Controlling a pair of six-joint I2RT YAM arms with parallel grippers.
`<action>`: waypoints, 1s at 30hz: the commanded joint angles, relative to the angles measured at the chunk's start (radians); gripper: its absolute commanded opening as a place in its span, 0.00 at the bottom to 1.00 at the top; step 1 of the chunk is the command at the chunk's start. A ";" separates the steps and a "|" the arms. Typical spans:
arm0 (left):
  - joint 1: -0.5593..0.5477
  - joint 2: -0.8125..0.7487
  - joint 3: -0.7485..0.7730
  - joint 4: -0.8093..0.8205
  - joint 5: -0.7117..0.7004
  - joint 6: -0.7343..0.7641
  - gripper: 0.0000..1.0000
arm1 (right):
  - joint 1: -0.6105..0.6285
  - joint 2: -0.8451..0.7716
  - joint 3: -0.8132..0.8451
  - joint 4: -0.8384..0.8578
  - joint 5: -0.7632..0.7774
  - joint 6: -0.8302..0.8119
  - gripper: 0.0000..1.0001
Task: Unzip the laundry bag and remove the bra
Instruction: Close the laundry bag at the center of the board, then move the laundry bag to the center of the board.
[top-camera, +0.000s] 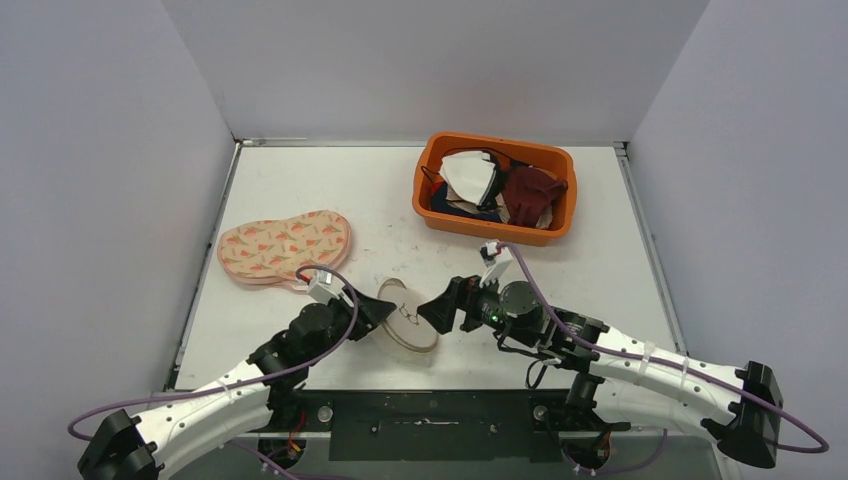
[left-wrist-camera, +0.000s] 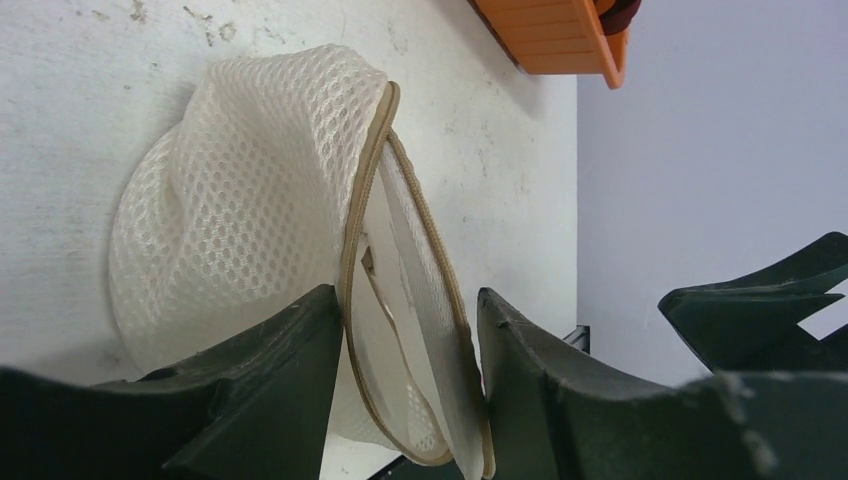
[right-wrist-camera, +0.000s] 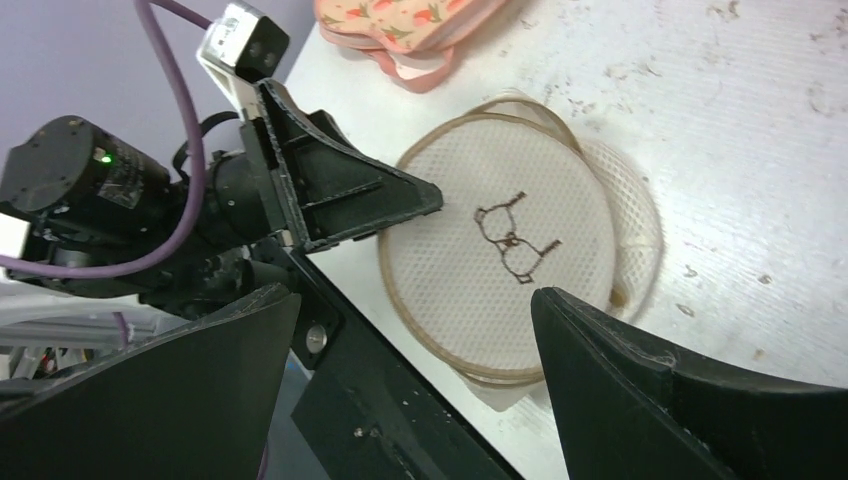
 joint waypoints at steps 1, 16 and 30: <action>0.008 0.030 -0.011 0.079 -0.010 0.022 0.48 | -0.031 -0.015 -0.043 0.021 0.031 -0.003 0.90; 0.019 0.066 -0.028 0.041 -0.049 0.068 0.13 | -0.143 0.252 -0.143 0.244 -0.078 0.001 0.88; 0.023 0.028 -0.086 -0.008 -0.100 0.043 0.01 | -0.152 0.491 -0.142 0.378 -0.147 0.047 0.64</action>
